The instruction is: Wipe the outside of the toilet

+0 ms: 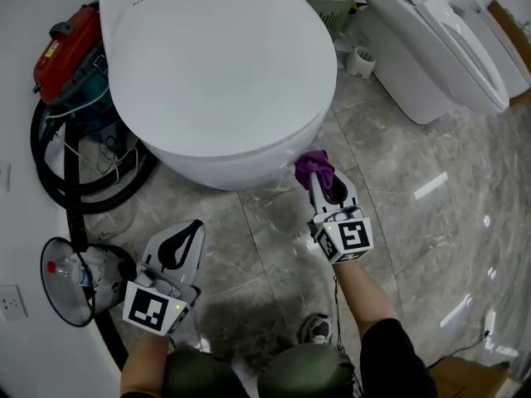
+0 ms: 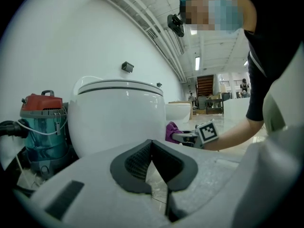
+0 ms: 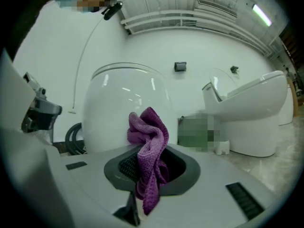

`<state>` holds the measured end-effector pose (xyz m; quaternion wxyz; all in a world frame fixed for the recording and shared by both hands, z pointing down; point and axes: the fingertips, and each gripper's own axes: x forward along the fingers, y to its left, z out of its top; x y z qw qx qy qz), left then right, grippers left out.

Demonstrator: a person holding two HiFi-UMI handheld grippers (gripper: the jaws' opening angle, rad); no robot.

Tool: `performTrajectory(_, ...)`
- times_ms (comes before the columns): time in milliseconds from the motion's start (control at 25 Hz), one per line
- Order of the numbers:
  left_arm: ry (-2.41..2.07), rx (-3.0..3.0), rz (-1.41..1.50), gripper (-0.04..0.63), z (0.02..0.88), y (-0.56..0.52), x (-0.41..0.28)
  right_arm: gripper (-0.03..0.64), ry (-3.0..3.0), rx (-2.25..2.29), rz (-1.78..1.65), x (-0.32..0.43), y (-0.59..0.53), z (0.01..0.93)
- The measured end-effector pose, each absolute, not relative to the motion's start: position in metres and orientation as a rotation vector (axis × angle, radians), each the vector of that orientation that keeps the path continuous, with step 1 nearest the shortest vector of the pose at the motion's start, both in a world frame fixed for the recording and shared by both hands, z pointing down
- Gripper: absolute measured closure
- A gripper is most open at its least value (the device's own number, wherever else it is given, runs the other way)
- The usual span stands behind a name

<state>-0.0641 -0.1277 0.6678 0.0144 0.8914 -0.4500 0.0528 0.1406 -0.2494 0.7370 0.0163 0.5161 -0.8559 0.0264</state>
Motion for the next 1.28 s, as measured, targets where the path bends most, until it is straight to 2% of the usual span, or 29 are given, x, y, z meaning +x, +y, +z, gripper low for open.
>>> performTrajectory(160,-1.381,2.752,0.252,0.595,0.678,-0.126,-0.062,0.551,-2.558,1.72,0.08,0.168,-0.294,0.746)
performTrajectory(440,-1.395,2.726,0.325,0.595,0.684,-0.117,-0.073,0.551,-2.471,1.814,0.132,0.174,-0.332,0.755)
performTrajectory(840,-1.412,2.761,0.23,0.595,0.673,-0.114,-0.087,0.551,-2.536,1.784,0.165,0.168,-0.254,0.758)
performTrajectory(1000,-1.43,2.749,0.211,0.595,0.674,-0.11,-0.098,0.551,-2.575,1.688,0.15,0.138,-0.203,0.771)
performTrajectory(1280,-1.45,2.753,0.176,0.595,0.67,-0.105,-0.105,0.551,-2.768,1.246,0.06,0.01,-0.16,0.787)
